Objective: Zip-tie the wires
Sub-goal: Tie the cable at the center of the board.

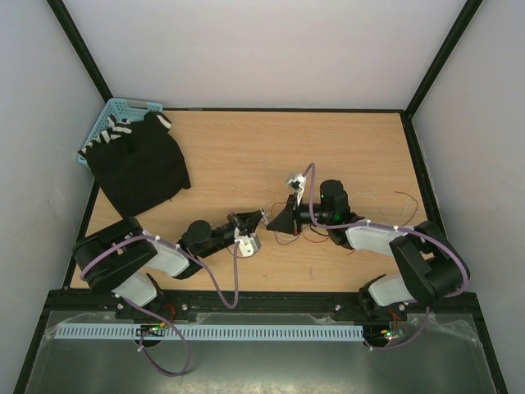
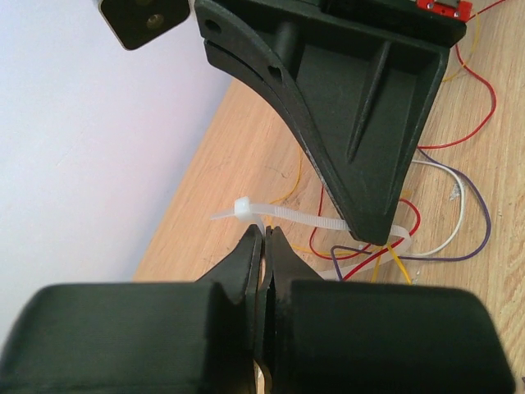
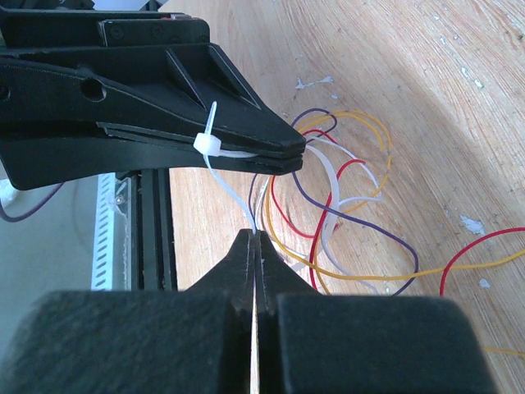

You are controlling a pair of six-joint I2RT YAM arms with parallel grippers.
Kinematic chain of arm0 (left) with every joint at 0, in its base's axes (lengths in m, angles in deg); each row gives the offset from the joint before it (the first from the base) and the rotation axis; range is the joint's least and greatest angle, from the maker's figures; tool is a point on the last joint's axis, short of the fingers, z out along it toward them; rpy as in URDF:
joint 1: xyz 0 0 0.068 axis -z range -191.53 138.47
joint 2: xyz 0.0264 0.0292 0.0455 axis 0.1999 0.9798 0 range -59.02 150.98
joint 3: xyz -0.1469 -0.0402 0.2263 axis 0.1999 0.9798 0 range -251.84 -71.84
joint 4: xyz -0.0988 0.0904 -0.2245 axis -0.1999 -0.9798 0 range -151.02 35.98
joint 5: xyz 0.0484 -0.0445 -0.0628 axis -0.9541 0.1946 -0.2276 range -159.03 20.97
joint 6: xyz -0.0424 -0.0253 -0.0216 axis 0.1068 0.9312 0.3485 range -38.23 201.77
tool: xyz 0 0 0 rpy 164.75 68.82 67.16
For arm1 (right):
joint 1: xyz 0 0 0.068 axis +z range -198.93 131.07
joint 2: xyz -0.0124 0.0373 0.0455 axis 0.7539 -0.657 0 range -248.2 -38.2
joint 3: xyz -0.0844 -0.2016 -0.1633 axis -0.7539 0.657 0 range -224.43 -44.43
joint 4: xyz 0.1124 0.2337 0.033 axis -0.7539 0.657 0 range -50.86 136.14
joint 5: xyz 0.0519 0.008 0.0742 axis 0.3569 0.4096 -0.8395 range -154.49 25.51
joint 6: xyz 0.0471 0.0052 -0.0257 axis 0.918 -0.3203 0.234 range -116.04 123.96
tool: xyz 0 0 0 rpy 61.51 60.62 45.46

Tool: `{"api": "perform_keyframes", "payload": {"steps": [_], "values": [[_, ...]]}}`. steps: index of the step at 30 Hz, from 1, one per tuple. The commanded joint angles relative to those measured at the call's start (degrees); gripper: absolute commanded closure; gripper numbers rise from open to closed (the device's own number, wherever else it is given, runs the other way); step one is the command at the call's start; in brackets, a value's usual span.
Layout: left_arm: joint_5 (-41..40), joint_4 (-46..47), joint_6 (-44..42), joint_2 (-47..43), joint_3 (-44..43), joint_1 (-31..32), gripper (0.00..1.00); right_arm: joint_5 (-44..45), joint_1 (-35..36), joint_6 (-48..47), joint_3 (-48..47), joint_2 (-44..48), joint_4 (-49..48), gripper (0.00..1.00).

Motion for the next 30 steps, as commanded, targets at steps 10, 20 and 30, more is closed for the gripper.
{"api": "perform_keyframes", "payload": {"steps": [10, 20, 30], "values": [[-0.9, 2.0, -2.5, 0.9, 0.8, 1.2, 1.0, -1.5, -1.3, 2.3, -3.8, -0.4, 1.8, 1.0], [-0.8, 2.0, -2.3, 1.9, 0.6, 1.3, 1.0, -3.7, -1.3, 4.0, -5.6, -2.7, 1.9, 1.0], [-0.8, 2.0, -1.5, 2.1, 1.7, 1.4, 1.0, -3.1, -1.4, 4.5, -7.6, -3.4, 2.6, 1.0]]}}
